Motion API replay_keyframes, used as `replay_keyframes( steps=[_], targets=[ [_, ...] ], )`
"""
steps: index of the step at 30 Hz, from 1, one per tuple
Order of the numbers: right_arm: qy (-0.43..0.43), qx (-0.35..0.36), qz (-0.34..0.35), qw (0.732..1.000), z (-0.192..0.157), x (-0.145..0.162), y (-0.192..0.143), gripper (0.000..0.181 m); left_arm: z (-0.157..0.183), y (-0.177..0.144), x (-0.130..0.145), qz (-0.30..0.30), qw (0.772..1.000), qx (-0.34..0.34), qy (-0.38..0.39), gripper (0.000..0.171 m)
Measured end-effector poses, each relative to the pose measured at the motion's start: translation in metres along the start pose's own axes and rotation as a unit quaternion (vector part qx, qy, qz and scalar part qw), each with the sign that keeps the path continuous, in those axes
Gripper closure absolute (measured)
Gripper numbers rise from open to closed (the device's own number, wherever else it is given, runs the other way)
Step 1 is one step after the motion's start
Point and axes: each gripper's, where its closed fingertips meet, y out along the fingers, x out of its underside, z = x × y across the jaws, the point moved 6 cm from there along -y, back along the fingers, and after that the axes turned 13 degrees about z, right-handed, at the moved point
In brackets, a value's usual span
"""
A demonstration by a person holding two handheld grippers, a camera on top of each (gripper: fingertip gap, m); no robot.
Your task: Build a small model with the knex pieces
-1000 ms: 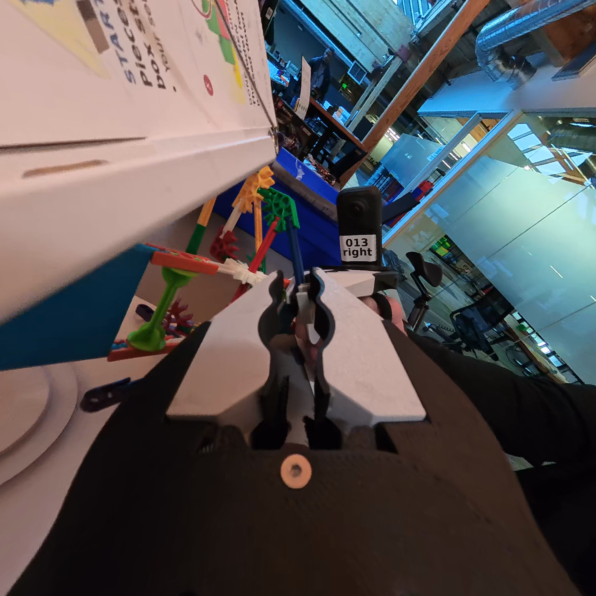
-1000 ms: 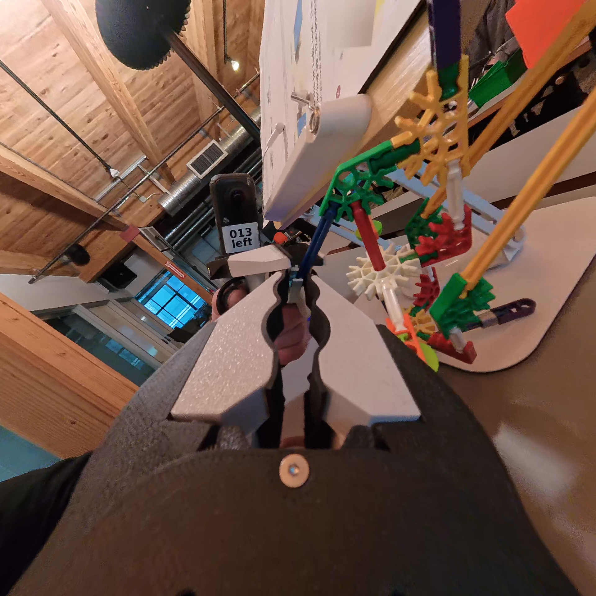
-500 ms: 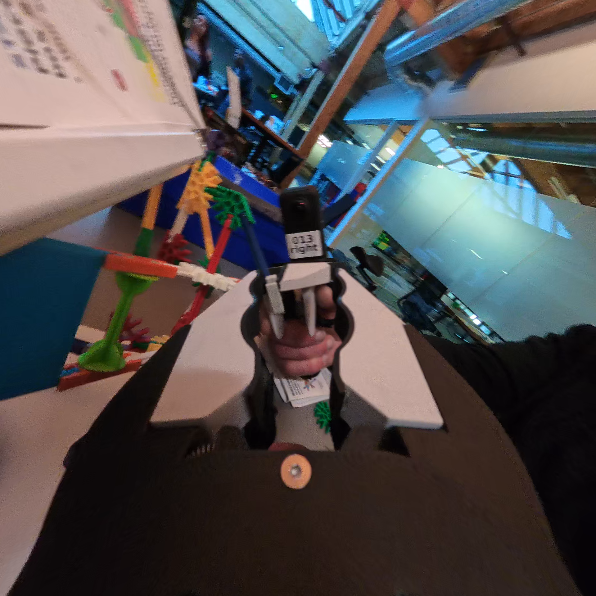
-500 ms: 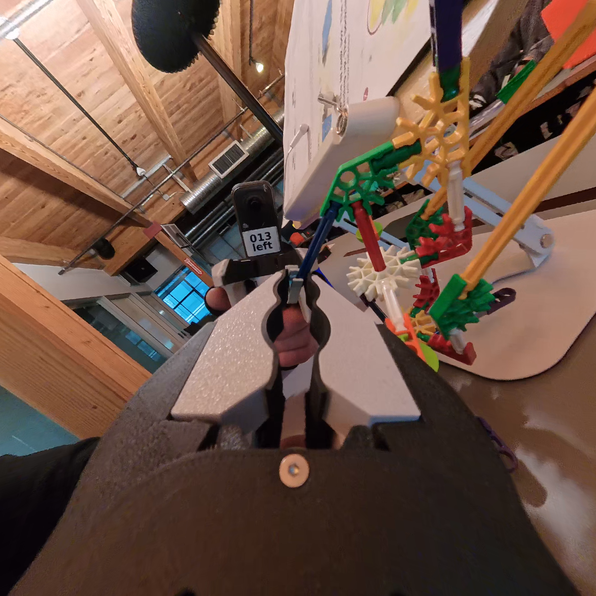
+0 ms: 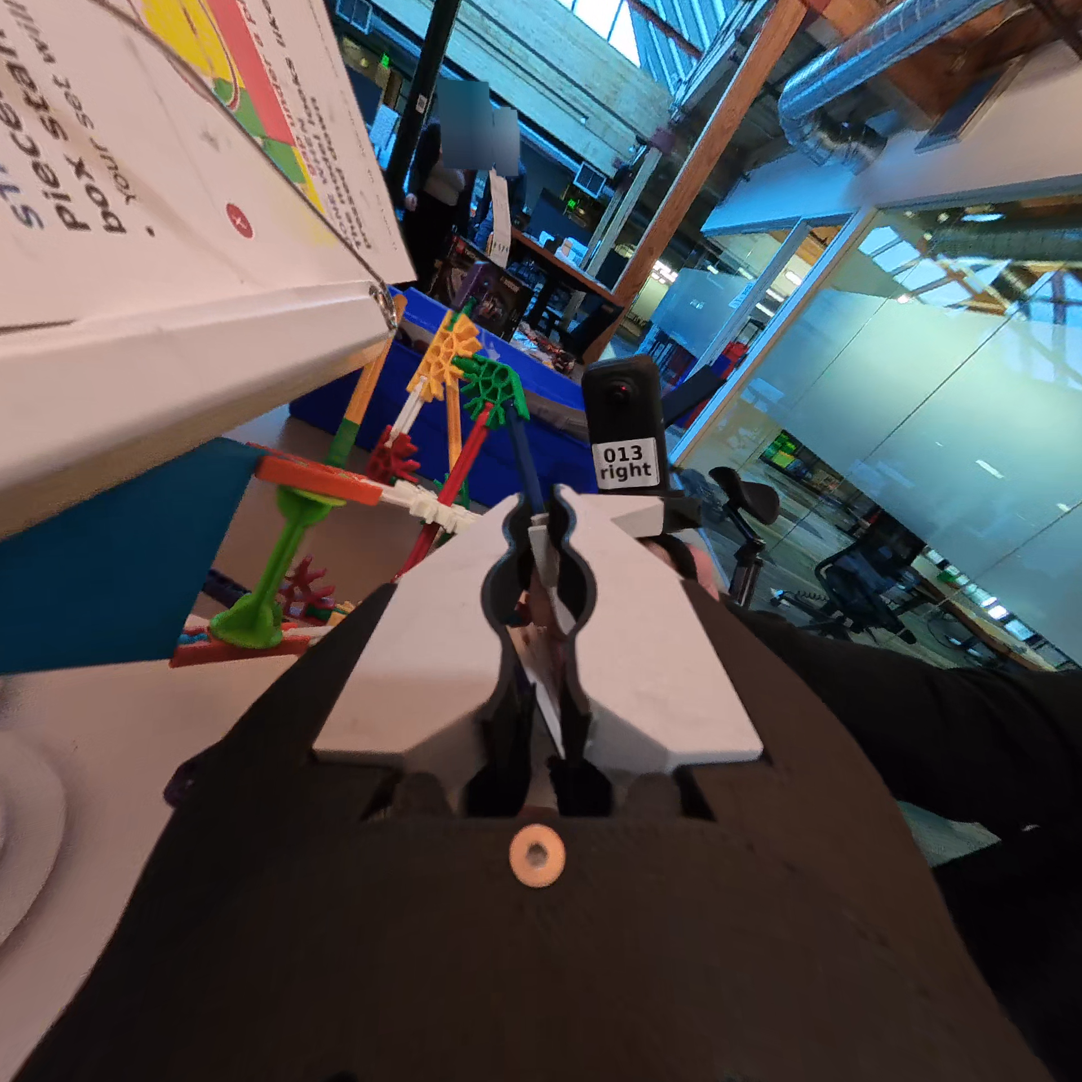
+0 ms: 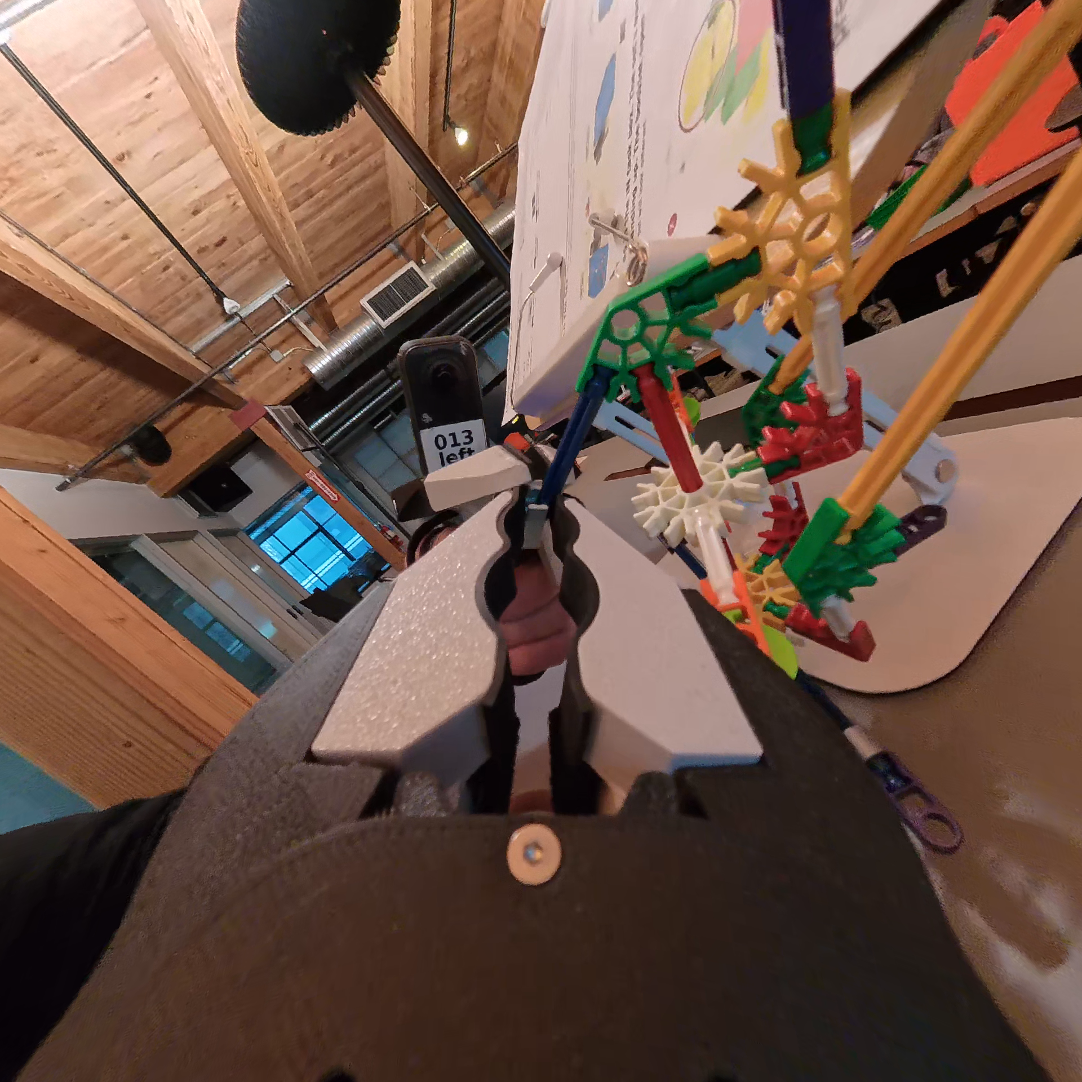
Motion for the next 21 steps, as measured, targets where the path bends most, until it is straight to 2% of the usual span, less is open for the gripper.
replay_keyframes(
  steps=[13,18,21],
  targets=[
    [-0.003,0.001,0.015,1.000,-0.006,-0.013,-0.004,0.175,0.009,0.013,-0.007,0.009,0.999,-0.031,0.028,0.169],
    [0.021,0.005,0.016,1.000,-0.003,-0.011,-0.005,0.175,0.006,0.009,-0.008,-0.001,0.999,-0.038,0.028,0.166],
    [0.031,0.004,0.016,0.999,-0.002,-0.010,-0.005,0.175,0.002,0.002,-0.009,-0.008,0.999,-0.045,0.028,0.156]
  ],
)
